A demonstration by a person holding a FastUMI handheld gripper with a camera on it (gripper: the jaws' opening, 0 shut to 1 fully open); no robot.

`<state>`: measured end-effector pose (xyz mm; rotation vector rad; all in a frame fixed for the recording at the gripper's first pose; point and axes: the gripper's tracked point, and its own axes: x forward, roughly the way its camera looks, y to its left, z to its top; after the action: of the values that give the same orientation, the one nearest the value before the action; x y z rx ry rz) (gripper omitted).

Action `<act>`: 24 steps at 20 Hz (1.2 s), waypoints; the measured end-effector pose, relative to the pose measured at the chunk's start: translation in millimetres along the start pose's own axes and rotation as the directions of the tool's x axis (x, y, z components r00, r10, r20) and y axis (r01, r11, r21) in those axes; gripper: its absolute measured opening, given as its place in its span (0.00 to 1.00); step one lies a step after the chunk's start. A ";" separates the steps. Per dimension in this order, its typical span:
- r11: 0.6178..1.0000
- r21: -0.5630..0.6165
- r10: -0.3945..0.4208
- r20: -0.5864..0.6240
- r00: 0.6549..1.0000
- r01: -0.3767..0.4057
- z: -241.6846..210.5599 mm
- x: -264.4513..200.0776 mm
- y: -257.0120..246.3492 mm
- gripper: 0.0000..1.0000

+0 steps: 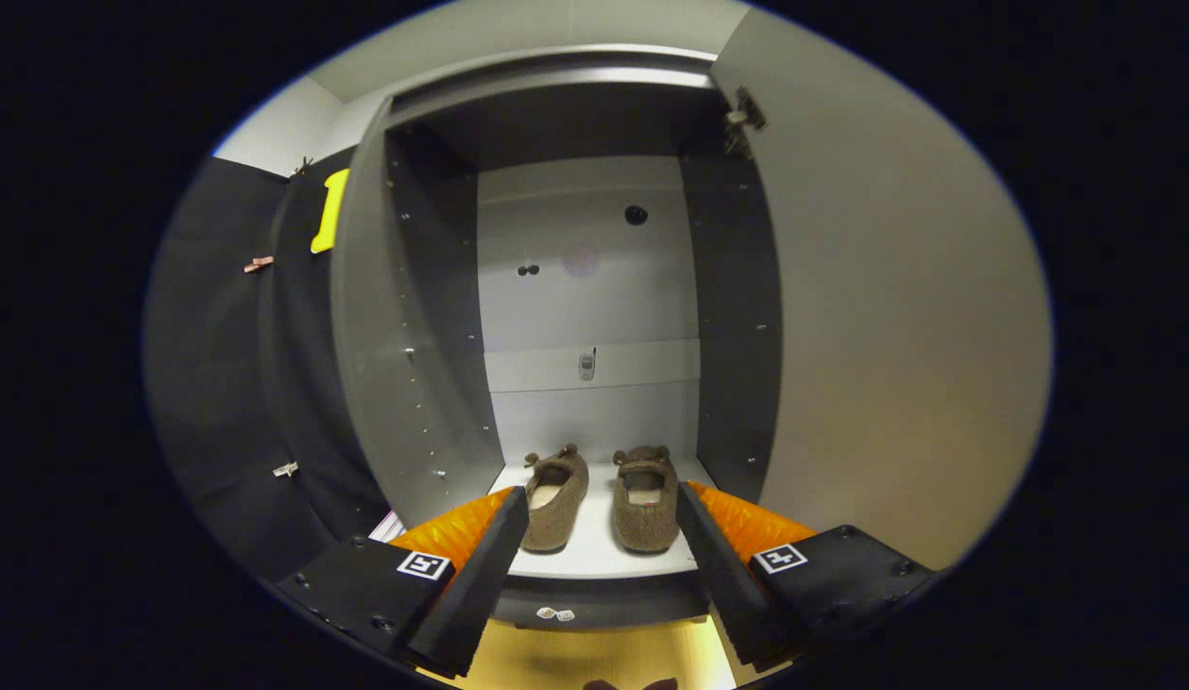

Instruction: Open the shoe cabinet door, grab the shoes and put them into the shoe cabinet, then close the shoe cabinet door.

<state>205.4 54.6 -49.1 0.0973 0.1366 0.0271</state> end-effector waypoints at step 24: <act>0.977 0.037 -0.205 -0.062 0.977 0.208 -33.7 -283.2 -228.9 0.98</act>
<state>-75.0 -179.5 -66.7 0.1255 0.2050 -0.1810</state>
